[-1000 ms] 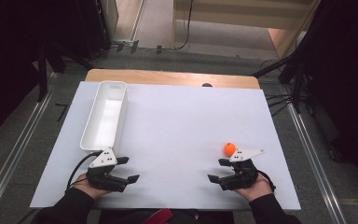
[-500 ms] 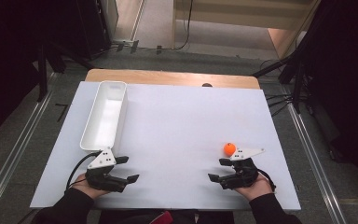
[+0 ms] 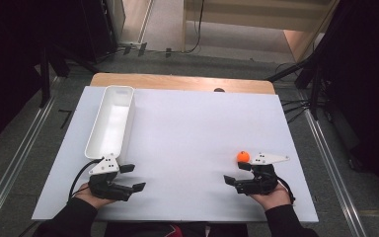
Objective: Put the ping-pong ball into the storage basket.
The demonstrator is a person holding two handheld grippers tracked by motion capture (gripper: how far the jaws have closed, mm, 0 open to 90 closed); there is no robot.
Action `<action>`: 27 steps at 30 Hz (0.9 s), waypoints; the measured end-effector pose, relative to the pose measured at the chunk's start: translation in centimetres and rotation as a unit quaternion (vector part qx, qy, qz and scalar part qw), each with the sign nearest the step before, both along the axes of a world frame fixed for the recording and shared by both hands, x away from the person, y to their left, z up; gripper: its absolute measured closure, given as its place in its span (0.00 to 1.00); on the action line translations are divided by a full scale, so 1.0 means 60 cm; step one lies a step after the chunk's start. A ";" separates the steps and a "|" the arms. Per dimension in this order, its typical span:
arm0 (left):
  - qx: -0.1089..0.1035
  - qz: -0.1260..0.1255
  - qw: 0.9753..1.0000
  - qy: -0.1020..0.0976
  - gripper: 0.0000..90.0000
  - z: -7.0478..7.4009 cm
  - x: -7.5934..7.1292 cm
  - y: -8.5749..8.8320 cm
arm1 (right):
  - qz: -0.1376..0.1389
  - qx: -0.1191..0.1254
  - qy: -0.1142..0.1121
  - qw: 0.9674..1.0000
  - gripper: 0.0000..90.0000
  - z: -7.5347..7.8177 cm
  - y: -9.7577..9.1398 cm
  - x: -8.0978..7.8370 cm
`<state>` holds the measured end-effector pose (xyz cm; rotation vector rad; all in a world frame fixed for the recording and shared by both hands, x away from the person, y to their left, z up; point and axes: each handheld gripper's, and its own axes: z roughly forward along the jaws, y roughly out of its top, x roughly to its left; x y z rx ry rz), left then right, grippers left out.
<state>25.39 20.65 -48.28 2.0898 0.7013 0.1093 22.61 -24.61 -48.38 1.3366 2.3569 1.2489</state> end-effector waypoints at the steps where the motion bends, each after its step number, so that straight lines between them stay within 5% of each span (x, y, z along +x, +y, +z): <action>1: 0.000 0.000 1.000 0.000 0.25 0.000 0.000 0.000 | 0.000 0.000 0.000 1.000 0.21 0.000 0.000 0.000; 11: 0.010 -0.005 1.000 -0.009 0.26 0.002 -0.008 0.000 | -0.016 -0.019 -0.006 1.000 0.21 0.016 -0.001 0.006; 27: 0.008 -0.004 1.000 -0.010 0.25 0.001 -0.013 0.002 | -0.049 -0.008 -0.006 0.999 0.21 0.024 -0.014 0.035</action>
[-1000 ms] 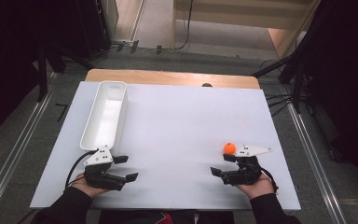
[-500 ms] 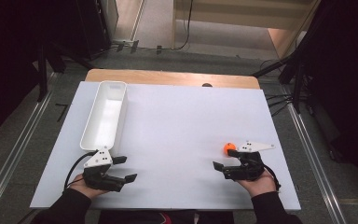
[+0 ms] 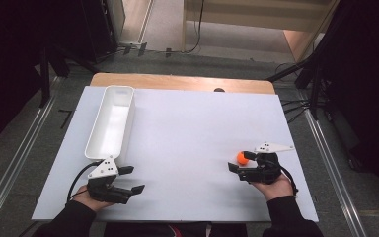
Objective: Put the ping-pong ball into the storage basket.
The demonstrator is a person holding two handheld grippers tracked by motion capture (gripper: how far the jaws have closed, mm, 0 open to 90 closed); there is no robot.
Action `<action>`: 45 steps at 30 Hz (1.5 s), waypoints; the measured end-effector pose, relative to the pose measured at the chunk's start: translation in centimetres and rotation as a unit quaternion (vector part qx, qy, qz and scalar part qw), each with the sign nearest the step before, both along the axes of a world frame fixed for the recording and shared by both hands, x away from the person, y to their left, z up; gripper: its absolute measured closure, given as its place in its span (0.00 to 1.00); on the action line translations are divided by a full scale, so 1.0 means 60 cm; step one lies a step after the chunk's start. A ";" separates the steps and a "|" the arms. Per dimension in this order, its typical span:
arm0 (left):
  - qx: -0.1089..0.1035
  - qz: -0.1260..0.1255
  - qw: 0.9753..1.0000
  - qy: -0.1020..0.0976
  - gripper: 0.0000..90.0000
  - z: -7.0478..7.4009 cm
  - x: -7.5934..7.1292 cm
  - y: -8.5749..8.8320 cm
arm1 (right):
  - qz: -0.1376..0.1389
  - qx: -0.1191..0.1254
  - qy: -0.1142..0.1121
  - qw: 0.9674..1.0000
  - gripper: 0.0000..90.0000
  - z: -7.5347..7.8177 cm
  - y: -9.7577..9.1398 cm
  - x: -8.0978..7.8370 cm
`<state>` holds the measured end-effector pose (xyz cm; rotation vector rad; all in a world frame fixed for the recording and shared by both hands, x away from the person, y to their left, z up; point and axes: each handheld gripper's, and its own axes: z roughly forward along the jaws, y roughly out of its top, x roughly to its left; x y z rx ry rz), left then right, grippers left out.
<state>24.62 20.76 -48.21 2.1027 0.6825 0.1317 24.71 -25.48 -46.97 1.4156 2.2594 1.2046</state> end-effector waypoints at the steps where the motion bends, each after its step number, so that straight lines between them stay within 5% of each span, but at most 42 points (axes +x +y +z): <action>1: 0.002 0.001 1.000 0.002 0.25 0.000 -0.001 0.000 | -0.008 -0.004 -0.001 1.000 0.21 0.001 0.000 0.003; 22: 0.000 -0.004 1.000 0.003 0.25 0.000 0.000 0.000 | -0.055 -0.034 -0.016 0.998 0.22 0.005 -0.025 0.050; 45: 0.005 -0.010 1.000 0.001 0.25 0.001 -0.001 0.000 | -0.083 -0.046 -0.024 0.995 0.23 -0.021 -0.038 0.061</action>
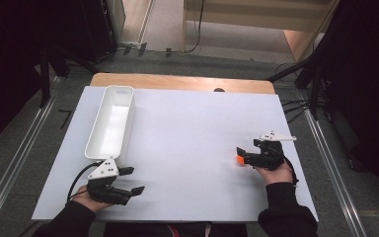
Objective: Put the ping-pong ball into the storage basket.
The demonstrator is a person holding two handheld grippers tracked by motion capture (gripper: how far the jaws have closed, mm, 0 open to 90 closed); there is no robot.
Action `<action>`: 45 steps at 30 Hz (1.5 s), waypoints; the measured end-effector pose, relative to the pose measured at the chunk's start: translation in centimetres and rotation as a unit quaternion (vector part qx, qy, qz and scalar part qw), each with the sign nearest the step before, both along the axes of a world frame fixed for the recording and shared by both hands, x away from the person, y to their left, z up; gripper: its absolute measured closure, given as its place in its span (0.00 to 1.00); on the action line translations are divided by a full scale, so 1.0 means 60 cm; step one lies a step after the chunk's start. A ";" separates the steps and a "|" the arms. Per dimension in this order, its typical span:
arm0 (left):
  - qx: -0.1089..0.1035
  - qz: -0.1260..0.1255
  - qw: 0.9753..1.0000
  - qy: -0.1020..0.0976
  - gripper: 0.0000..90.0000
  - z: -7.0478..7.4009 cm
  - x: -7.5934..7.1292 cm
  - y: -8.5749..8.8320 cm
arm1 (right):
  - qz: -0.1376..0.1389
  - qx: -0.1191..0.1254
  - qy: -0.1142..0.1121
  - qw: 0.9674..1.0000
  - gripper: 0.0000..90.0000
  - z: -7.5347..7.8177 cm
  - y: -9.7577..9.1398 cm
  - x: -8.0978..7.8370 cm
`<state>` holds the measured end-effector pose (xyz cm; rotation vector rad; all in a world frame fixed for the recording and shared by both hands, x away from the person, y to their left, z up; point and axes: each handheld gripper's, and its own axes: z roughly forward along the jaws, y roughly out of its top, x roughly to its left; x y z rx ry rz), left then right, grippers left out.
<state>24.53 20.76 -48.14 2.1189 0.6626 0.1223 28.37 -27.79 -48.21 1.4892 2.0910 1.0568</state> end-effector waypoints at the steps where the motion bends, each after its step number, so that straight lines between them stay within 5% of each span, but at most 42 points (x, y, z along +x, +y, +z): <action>1: -0.003 0.002 1.000 0.001 0.25 0.000 0.001 0.001 | -0.001 0.000 -0.005 1.000 0.23 -0.003 0.000 0.000; 21: -0.001 -0.001 1.000 -0.001 0.25 0.001 0.000 -0.001 | 0.005 0.008 0.024 1.000 0.23 -0.035 0.004 -0.006; 37: 0.002 -0.005 1.000 -0.001 0.25 0.000 -0.001 -0.001 | 0.011 -0.035 0.052 0.998 0.22 -0.061 0.015 -0.002; 45: 0.004 -0.007 1.000 -0.002 0.26 0.000 -0.001 -0.002 | 0.011 -0.060 0.023 0.998 0.17 -0.072 0.027 -0.011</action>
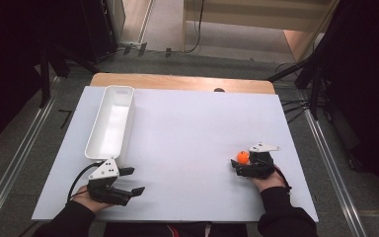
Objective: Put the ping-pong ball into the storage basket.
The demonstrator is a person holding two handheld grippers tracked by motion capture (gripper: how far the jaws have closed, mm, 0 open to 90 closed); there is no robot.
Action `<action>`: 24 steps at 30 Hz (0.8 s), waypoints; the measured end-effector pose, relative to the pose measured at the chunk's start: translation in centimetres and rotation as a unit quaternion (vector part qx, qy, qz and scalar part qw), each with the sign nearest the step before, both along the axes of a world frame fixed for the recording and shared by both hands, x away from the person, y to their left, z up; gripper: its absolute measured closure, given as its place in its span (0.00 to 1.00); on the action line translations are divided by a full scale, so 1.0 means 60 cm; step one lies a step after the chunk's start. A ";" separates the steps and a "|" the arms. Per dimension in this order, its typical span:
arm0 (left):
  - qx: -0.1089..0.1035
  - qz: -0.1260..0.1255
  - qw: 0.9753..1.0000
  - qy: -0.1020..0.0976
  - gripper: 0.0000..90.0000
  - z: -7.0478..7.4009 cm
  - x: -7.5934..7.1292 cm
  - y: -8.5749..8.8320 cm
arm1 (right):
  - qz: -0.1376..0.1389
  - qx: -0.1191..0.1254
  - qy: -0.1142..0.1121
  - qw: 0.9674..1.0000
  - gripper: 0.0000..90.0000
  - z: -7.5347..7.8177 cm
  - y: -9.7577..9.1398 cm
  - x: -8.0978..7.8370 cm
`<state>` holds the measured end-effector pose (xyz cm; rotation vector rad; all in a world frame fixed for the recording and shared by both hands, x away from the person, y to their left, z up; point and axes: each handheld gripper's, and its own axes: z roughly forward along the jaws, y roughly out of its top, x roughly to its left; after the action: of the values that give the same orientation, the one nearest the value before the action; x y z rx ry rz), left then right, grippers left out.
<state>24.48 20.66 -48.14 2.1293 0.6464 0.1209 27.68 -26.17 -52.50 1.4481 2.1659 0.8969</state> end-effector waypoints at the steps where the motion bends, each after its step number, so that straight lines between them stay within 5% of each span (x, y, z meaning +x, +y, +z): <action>1: 0.000 0.000 1.000 0.000 0.25 0.000 0.000 0.000 | -0.002 0.002 -0.001 1.000 0.17 -0.001 0.000 -0.001; 10: 0.001 0.001 1.000 -0.001 0.25 0.000 0.000 0.000 | -0.003 0.002 -0.001 1.000 0.18 -0.001 0.000 -0.001; 24: 0.003 0.000 1.000 0.002 0.25 -0.001 0.000 -0.001 | -0.005 0.004 -0.006 1.000 0.50 0.005 -0.006 -0.007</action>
<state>24.46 20.59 -48.17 2.1363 0.6497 0.1193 27.27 -26.52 -52.19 1.4515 2.1472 0.9085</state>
